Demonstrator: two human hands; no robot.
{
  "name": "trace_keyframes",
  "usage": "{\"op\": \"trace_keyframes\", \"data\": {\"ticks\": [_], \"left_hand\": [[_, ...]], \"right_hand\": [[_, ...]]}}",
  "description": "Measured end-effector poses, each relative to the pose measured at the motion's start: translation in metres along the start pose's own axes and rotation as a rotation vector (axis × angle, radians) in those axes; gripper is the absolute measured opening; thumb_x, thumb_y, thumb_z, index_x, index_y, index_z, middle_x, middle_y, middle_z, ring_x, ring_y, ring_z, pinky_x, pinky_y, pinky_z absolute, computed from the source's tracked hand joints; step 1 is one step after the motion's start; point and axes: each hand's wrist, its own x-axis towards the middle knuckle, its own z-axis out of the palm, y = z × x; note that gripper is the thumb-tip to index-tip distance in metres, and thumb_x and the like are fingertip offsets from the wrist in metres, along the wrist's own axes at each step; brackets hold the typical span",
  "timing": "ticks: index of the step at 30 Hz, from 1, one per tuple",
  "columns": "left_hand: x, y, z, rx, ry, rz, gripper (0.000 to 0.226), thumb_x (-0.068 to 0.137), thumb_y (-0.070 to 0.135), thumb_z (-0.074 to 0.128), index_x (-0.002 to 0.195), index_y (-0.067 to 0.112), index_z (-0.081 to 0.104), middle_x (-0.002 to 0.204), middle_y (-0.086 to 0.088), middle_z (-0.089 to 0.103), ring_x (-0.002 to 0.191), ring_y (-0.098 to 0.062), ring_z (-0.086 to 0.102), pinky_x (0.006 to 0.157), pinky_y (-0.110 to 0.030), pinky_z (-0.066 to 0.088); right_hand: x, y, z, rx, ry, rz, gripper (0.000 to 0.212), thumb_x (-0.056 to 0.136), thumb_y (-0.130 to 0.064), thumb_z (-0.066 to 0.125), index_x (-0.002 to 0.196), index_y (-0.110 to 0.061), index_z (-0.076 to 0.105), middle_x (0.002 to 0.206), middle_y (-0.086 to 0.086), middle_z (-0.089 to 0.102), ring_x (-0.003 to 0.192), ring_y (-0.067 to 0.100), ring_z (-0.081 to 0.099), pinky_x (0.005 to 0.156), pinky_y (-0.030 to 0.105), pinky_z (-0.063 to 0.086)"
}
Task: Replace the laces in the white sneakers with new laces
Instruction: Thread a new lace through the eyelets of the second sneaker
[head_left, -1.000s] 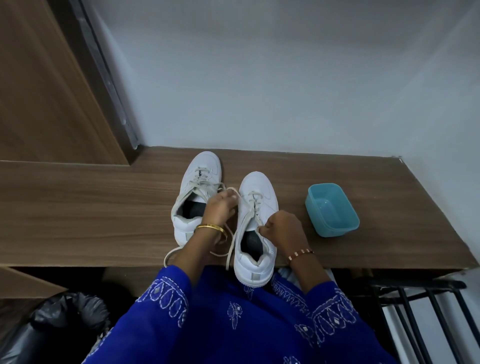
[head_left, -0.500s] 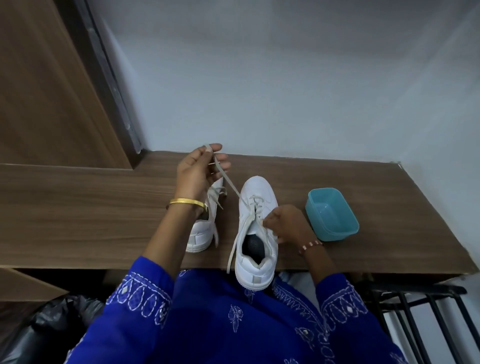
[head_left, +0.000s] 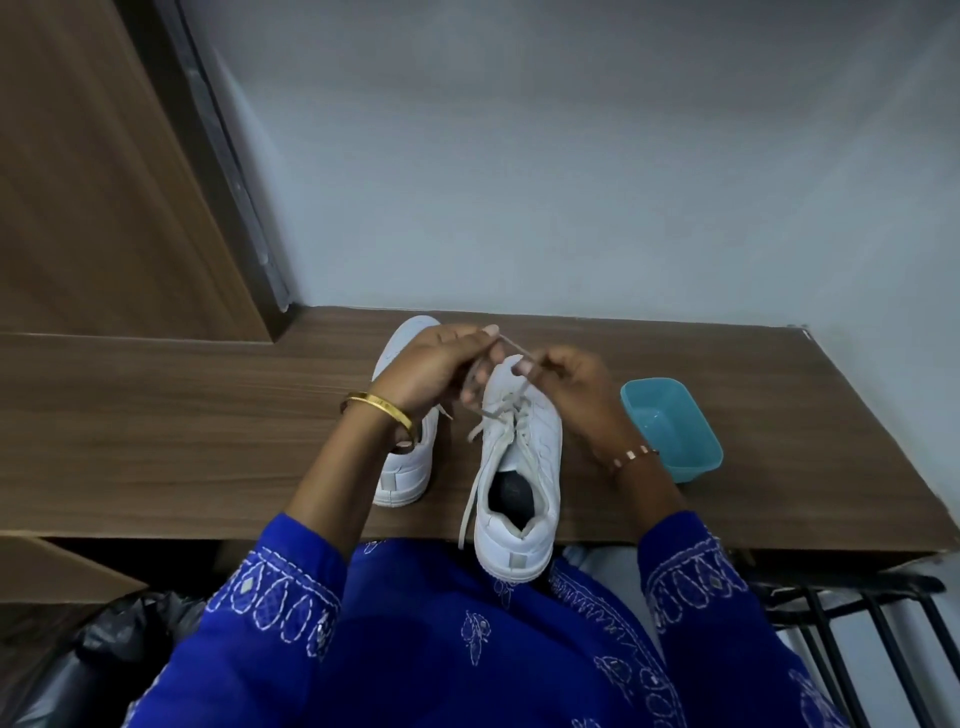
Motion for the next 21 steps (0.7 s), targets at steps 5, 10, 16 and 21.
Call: {"op": "trace_keyframes", "data": {"ticks": [5, 10, 16, 21], "left_hand": [[0.003, -0.010, -0.017, 0.025, 0.341, -0.021, 0.038, 0.095, 0.016, 0.047, 0.058, 0.011, 0.050, 0.038, 0.007, 0.039, 0.030, -0.006, 0.031, 0.037, -0.016, 0.028], [0.006, -0.032, -0.012, 0.637, 0.498, 0.024, 0.021, 0.091, 0.007, 0.047, 0.089, 0.003, 0.068, 0.082, -0.011, 0.065, 0.071, -0.019, 0.059, 0.070, -0.026, 0.044], [0.002, -0.043, 0.034, 0.772, 0.307, 0.217, 0.024, 0.088, -0.003, 0.043, 0.101, -0.004, 0.064, 0.104, -0.022, 0.060, 0.101, -0.031, 0.055, 0.086, -0.031, 0.039], [0.004, -0.052, 0.029, 0.790, 0.377, 0.170, 0.021, 0.091, 0.006, 0.047, 0.081, 0.000, 0.065, 0.089, -0.016, 0.062, 0.084, -0.027, 0.056, 0.066, -0.026, 0.033]], "right_hand": [[-0.010, 0.004, -0.030, 0.144, 0.098, 0.082, 0.022, 0.093, -0.020, 0.053, 0.076, -0.009, 0.063, 0.059, 0.000, 0.060, 0.049, 0.002, 0.056, 0.053, 0.014, 0.047], [-0.016, -0.008, -0.022, -0.005, 0.132, 0.054, 0.024, 0.092, -0.020, 0.055, 0.074, -0.008, 0.065, 0.044, -0.011, 0.052, 0.034, 0.006, 0.040, 0.041, 0.015, 0.034], [-0.016, -0.012, 0.009, -0.218, 0.068, -0.039, 0.023, 0.091, -0.019, 0.056, 0.072, -0.010, 0.065, 0.069, -0.001, 0.062, 0.060, -0.001, 0.053, 0.057, 0.009, 0.036], [-0.018, 0.000, -0.001, -0.254, 0.068, 0.021, 0.017, 0.091, -0.016, 0.054, 0.078, -0.009, 0.063, 0.061, -0.012, 0.052, 0.054, -0.002, 0.048, 0.054, 0.011, 0.034]]}}
